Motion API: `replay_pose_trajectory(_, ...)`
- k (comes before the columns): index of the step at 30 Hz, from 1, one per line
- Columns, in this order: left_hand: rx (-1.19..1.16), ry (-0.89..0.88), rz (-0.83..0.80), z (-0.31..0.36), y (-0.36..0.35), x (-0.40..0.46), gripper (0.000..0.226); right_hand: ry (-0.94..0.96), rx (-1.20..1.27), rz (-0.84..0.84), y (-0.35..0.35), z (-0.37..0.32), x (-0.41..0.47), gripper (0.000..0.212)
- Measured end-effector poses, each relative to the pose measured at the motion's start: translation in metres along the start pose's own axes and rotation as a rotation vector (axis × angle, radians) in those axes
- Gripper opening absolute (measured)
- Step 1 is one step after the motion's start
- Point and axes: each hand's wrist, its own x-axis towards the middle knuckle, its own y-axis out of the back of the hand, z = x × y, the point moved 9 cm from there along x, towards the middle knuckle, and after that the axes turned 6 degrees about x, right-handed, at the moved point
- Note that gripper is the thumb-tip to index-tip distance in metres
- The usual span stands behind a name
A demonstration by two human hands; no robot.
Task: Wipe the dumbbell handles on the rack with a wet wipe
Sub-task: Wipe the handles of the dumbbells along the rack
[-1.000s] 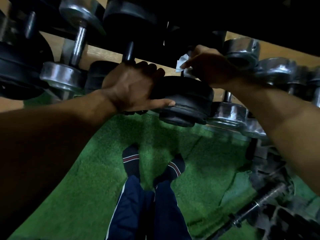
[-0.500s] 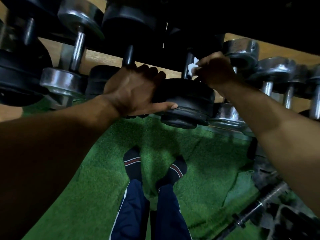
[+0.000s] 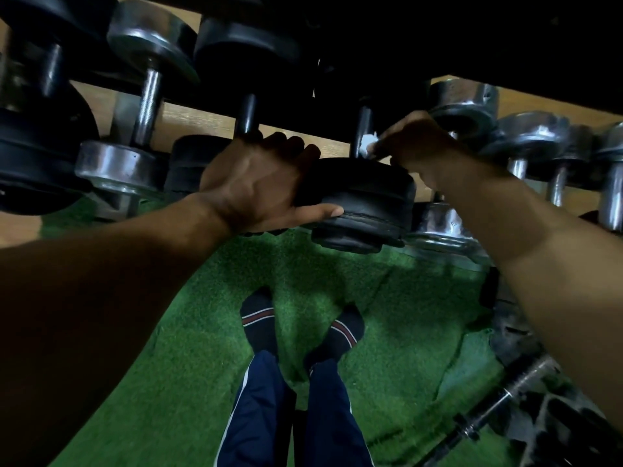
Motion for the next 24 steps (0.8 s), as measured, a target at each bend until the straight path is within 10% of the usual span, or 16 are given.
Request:
replay_pose_trajectory(15,0.088,-0.022,-0.051,-0.001,0.002,0.0,0.084,-0.24,0.221,-0.219,-0.014,0.036,-0.014,0.009)
replay_pose_trajectory(24,0.092,-0.02,-0.079,0.0,0.003,0.001,0.083,0.074,0.264,0.146,0.016,-0.007,0.002,0.028)
